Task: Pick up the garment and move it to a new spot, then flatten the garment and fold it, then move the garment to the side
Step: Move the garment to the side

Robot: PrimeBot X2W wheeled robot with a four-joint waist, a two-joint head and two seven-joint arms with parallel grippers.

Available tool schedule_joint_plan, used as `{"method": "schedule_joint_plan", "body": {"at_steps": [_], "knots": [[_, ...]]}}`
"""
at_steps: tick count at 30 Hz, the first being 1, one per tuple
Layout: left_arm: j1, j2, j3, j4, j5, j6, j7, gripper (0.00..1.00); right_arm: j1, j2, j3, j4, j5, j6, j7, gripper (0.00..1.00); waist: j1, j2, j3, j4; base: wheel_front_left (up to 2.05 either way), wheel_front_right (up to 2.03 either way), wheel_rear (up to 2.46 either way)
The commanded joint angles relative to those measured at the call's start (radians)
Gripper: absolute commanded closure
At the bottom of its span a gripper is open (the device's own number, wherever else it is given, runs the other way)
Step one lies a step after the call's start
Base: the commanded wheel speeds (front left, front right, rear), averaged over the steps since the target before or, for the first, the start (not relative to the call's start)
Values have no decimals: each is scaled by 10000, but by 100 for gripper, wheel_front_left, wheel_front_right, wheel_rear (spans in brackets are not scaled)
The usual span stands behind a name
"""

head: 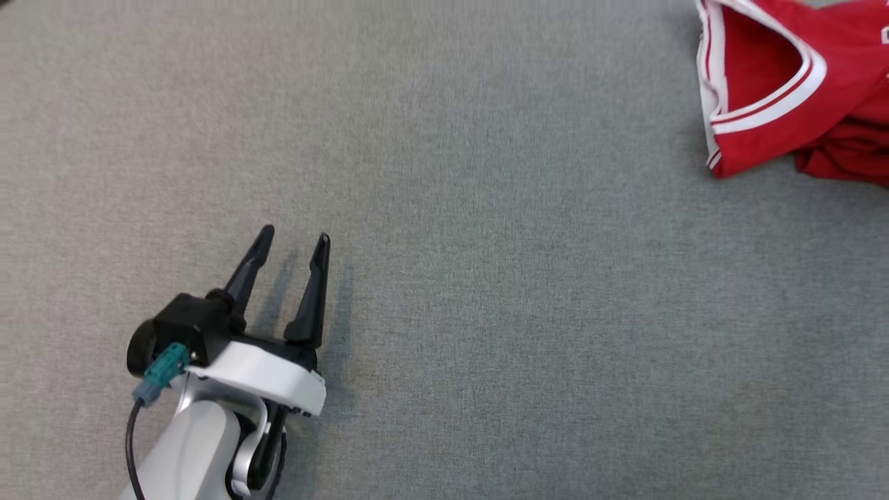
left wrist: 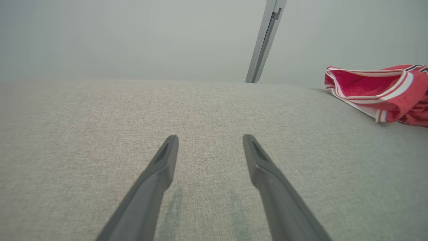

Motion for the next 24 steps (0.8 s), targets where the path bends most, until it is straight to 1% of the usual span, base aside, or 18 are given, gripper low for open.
{"method": "schedule_joint_plan", "body": {"at_steps": [1,4,7,10,13,18,22,24], "knots": [[197,45,43,40,-71,-3,-57,0,157,144,95,188,-279,0,-302,0,-1,0,-535,-6,0,0,0],[421,81,117,73,-134,48,-65,0,174,288,119,626,-801,-2,-975,0,-1,0,-1105,-88,0,0,0],[702,121,211,25,-203,130,-82,0,197,524,-17,937,-1208,-2,-1921,0,-1,0,-1626,-194,0,0,0],[978,246,345,-29,-301,170,-87,0,319,815,-356,1172,-1355,-2,-3040,0,-1,0,-2071,-316,0,0,0],[1262,345,467,-136,-384,257,-94,0,690,1244,-687,1189,-1197,0,-3961,0,-1,0,-2462,-432,0,0,0],[1740,503,676,-476,-514,500,-71,0,1573,1763,-1044,540,-609,-2,-5112,0,-1,0,-2906,-581,0,0,0],[2199,707,876,-721,-610,693,-64,0,2742,2028,-1348,-329,36,0,-5529,0,-1,0,-3331,-684,0,0,0],[2441,766,993,-827,-682,781,-68,0,3337,1994,-1574,-837,251,0,-5651,0,-1,0,-3574,-721,0,0,0]]}}
